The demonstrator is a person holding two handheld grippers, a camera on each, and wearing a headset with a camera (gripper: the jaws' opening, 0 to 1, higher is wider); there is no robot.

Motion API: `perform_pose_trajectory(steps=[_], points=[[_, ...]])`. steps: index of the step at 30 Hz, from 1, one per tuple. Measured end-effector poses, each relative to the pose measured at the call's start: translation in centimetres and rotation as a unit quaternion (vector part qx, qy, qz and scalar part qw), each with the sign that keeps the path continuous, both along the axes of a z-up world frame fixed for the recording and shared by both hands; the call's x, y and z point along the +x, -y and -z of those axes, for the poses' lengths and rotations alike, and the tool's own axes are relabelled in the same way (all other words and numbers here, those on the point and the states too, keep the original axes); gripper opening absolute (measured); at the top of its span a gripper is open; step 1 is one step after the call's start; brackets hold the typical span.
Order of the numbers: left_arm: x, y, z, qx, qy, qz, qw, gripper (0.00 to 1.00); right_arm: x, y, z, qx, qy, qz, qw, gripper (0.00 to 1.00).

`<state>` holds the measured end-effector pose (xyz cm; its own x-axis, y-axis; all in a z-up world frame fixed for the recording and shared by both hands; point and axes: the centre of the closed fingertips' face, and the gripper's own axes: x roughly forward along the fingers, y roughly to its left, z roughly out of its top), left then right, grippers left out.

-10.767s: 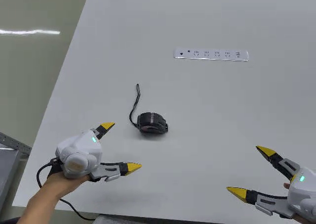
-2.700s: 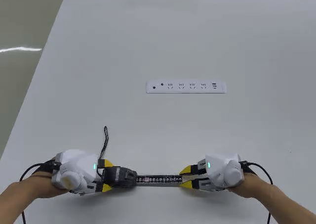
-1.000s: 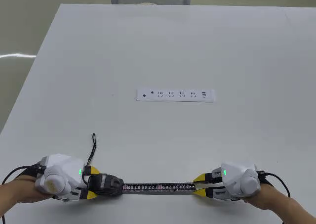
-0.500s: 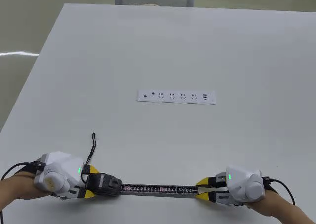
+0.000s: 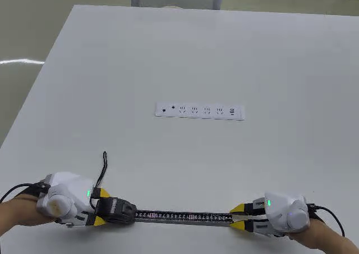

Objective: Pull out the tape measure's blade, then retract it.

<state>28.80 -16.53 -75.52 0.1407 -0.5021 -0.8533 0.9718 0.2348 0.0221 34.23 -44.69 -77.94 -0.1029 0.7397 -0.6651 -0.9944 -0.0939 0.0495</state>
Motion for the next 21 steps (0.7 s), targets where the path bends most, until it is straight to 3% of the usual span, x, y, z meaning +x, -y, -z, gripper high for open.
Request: perform_pose_trajectory(steps=[14,21], points=[[0.05,0.24,-0.04,0.003,-0.005,0.005,1.0000,0.27,-0.15,-0.06,0.56,-0.015,0.003,-0.006,0.9999,0.11],[-0.33,0.17,-0.03,0.009,-0.005,0.013,0.9999,0.28,-0.53,-0.24,0.80,-0.028,0.021,-0.022,0.9991,0.13]])
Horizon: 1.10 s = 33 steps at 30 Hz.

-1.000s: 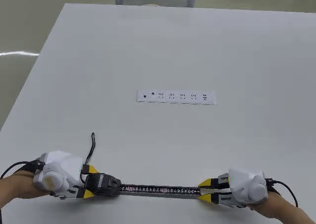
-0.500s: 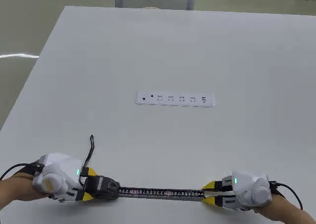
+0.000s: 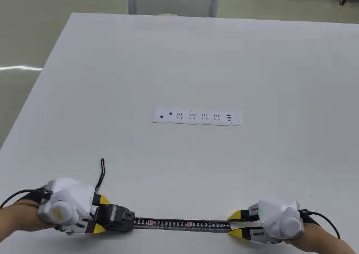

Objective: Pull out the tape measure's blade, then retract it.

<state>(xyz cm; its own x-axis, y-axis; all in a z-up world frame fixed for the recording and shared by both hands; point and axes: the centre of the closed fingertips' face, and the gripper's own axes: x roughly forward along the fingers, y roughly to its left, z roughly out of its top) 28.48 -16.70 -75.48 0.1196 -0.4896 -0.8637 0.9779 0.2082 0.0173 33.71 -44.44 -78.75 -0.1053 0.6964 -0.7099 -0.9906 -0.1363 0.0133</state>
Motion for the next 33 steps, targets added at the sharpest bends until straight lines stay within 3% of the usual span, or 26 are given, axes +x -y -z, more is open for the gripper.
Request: perform_pose_trajectory(steps=[11,18,27,33], points=[[0.0,0.0,0.0,0.000,0.003,0.000,1.0000,0.29,-0.2,-0.1,-0.2,-0.013,0.016,-0.002,0.9998,0.14],[0.7,-0.1,-0.7,-0.008,0.023,-0.008,0.9997,0.36,0.0,-0.1,-0.5,-0.020,0.020,0.013,0.9995,0.26],[1.1,-0.7,-1.9,-0.029,0.033,-0.055,0.9976,0.45,-0.3,0.2,-1.7,-0.033,0.020,0.043,0.9984,0.38],[-0.1,-1.1,-2.1,-0.044,0.017,-0.092,0.9946,0.51,-0.4,0.1,-2.7,-0.029,0.002,0.093,0.9952,0.52]])
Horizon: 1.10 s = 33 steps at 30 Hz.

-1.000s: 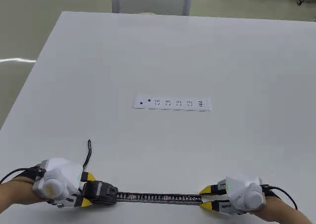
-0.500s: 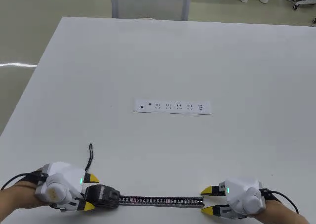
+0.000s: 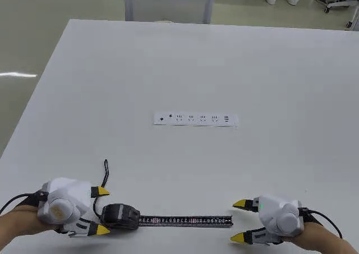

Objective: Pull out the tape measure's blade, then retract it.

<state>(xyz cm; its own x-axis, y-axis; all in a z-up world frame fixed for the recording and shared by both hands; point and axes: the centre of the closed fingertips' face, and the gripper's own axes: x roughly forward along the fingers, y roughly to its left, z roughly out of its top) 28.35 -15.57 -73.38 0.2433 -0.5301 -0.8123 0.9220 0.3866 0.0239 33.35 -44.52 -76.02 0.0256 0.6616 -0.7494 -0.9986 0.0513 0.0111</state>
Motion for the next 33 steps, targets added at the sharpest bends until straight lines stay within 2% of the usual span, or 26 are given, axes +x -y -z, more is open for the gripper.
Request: perform_pose_trajectory(steps=[2,4,12,16,28,33], points=[[-0.5,0.1,-0.2,-0.014,0.006,-0.015,0.9998,0.52,-0.1,-0.3,-0.5,0.010,0.004,0.014,0.9998,0.55],[-1.0,0.1,-0.2,-0.027,0.004,-0.035,0.9990,0.53,-0.4,-0.6,-0.9,0.015,0.005,0.022,0.9996,0.57],[-2.8,-0.3,-0.6,-0.043,0.011,-0.079,0.9959,0.60,-1.2,-0.9,-2.4,0.033,0.006,0.075,0.9966,0.67],[-3.2,-0.3,-0.9,-0.060,0.017,-0.112,0.9917,0.63,-1.5,-0.4,-2.8,0.041,0.009,0.109,0.9932,0.74],[-5.3,-0.1,-1.2,-0.081,0.028,-0.170,0.9817,0.75,-3.2,0.3,-4.2,0.053,0.011,0.182,0.9819,0.84],[-6.1,-0.3,-1.9,-0.091,0.037,-0.199,0.9750,0.81,-4.2,0.6,-4.8,0.057,0.014,0.205,0.9770,0.89]])
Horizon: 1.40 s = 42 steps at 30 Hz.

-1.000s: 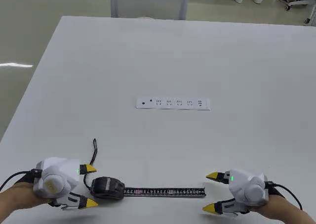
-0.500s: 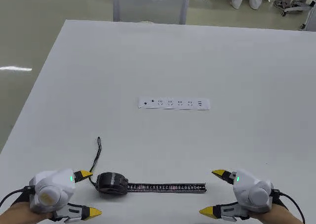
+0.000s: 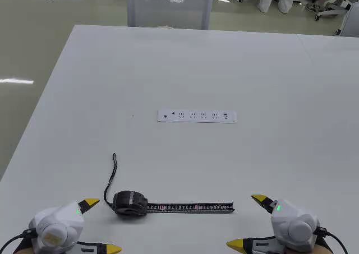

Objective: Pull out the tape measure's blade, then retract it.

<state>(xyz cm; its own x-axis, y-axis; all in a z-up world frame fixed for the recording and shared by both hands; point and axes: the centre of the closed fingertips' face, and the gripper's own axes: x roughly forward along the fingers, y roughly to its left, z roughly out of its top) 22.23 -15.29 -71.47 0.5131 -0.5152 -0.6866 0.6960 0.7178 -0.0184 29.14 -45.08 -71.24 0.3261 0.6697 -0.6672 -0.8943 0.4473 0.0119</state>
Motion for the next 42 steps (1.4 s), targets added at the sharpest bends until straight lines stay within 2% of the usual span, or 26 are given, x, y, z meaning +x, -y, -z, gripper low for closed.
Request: perform_pose_trajectory(steps=[7,11,16,20,28,30,36,42], points=[[-1.3,-0.2,-0.4,-0.002,0.009,-0.030,0.9995,0.87,-1.1,0.4,-0.8,0.002,0.010,0.027,0.9996,0.93],[-2.2,-0.1,-0.4,0.003,0.016,-0.034,0.9993,0.89,-2.1,0.6,-1.2,0.004,0.018,0.041,0.9990,0.94],[-3.0,0.4,-1.2,-0.001,0.028,-0.048,0.9985,0.93,-3.4,0.8,-1.7,0.008,0.023,0.054,0.9982,0.94],[-3.6,0.5,-1.2,0.001,0.031,-0.053,0.9981,0.94,-4.3,0.8,-2.1,0.006,0.031,0.058,0.9978,0.95],[-4.8,0.7,-2.0,-0.010,0.036,-0.077,0.9963,0.98,-5.1,1.1,-3.2,0.020,0.036,0.079,0.9960,0.95],[-5.0,0.6,-2.2,-0.018,0.036,-0.086,0.9955,0.99,-5.3,1.2,-3.5,0.021,0.039,0.085,0.9954,0.95],[-5.6,0.6,-2.4,-0.018,0.037,-0.095,0.9947,0.99,-6.0,1.2,-3.9,0.026,0.039,0.091,0.9947,0.96],[-5.7,0.3,-2.8,-0.018,0.041,-0.104,0.9936,0.99,-6.6,1.2,-3.8,0.027,0.038,0.097,0.9942,0.96]])
